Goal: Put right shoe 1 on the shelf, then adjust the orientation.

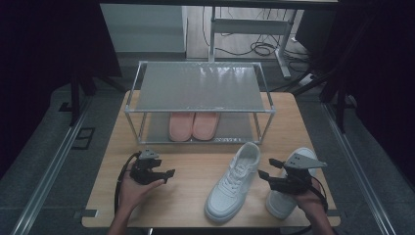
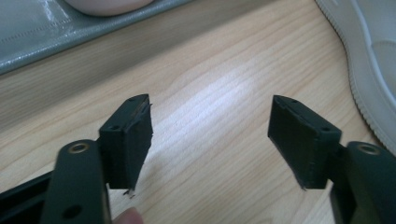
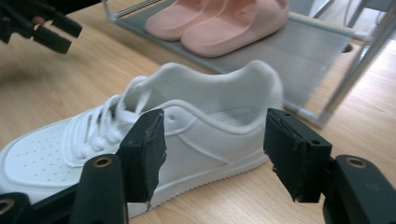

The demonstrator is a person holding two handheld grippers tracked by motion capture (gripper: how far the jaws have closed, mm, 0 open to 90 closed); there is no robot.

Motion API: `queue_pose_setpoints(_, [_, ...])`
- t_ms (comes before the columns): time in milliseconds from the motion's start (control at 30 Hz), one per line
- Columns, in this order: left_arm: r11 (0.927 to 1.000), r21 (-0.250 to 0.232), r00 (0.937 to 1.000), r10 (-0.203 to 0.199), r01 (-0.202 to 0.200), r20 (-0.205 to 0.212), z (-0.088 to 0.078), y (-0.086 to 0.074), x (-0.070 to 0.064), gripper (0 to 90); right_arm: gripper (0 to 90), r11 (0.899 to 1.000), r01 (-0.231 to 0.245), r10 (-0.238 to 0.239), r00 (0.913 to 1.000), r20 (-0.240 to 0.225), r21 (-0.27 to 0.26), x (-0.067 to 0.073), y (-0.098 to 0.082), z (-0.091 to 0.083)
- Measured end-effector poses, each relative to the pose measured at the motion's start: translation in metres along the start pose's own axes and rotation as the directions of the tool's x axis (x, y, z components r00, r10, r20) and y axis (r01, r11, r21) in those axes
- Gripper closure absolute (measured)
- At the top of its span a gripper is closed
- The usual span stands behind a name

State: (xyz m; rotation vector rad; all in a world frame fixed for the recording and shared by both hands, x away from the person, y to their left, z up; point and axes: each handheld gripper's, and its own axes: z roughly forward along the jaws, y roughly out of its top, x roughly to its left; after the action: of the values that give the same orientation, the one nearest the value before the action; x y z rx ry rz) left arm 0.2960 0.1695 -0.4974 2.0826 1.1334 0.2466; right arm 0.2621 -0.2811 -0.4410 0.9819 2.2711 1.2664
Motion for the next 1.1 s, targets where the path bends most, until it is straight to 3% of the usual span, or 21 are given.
queue_pose_setpoints(133, [0.9999, -0.015, 0.9998, 0.001, -0.001, -0.020, -0.001, -0.002, 0.001, 29.7, 42.4, 0.999, 0.031, -0.030, 0.9992, -0.027, 0.025, 0.008, 0.001, 0.005])
queue_pose_setpoints(367, [0.9997, -0.023, 0.9999, -0.007, 0.007, -0.013, -0.003, -0.002, 0.001, 29.5, 51.3, 0.997, 0.065, -0.062, 0.9955, -0.071, 0.039, 0.017, 0.004, 0.010])
queue_pose_setpoints(567, [0.9999, 0.002, 0.9994, -0.017, 0.017, -0.029, 0.001, -0.001, -0.003, 29.4, 69.8, 0.990, 0.111, -0.099, 0.9859, -0.135, 0.086, 0.026, 0.003, 0.015])
queue_pose_setpoints(600, [0.9999, 0.007, 0.9996, -0.014, 0.014, -0.027, 0.003, 0.000, -0.004, 29.5, 75.4, 0.983, 0.140, -0.121, 0.9798, -0.159, 0.115, 0.031, 0.004, 0.018])
queue_pose_setpoints(633, [0.9999, 0.007, 0.9996, -0.014, 0.014, -0.027, 0.003, 0.000, -0.004, 29.4, 75.4, 0.983, 0.140, -0.121, 0.9798, -0.159, 0.115, 0.031, 0.004, 0.018])
queue_pose_setpoints(767, [0.9999, 0.003, 0.9994, -0.017, 0.017, -0.030, 0.002, -0.001, -0.004, 29.5, 83.2, 0.964, 0.212, -0.179, 0.9647, -0.193, 0.163, 0.043, 0.006, 0.022])
queue_pose_setpoints(800, [0.9998, -0.001, 0.9993, -0.018, 0.018, -0.032, 0.002, -0.001, -0.003, 29.6, 85.0, 0.953, 0.244, -0.204, 0.9550, -0.216, 0.181, 0.050, 0.007, 0.024])
queue_pose_setpoints(833, [0.9998, -0.001, 0.9993, -0.018, 0.018, -0.032, 0.002, -0.001, -0.003, 29.7, 85.0, 0.953, 0.244, -0.204, 0.9550, -0.216, 0.181, 0.050, 0.007, 0.024])
queue_pose_setpoints(933, [0.9997, -0.005, 0.9992, -0.024, 0.024, -0.033, 0.001, -0.001, -0.003, 29.8, 87.3, 0.939, 0.280, -0.225, 0.9392, -0.259, 0.201, 0.063, 0.008, 0.028])
queue_pose_setpoints(1000, [0.9998, -0.006, 0.9993, -0.021, 0.021, -0.031, 0.001, -0.001, -0.003, 29.8, 87.5, 0.936, 0.287, -0.230, 0.9374, -0.262, 0.205, 0.065, 0.008, 0.029])
queue_pose_setpoints(1100, [0.9993, -0.010, 0.9988, -0.036, 0.036, -0.032, 0.000, -0.001, -0.003, 30.1, 88.8, 0.921, 0.316, -0.249, 0.9275, -0.279, 0.229, 0.074, 0.006, 0.037])
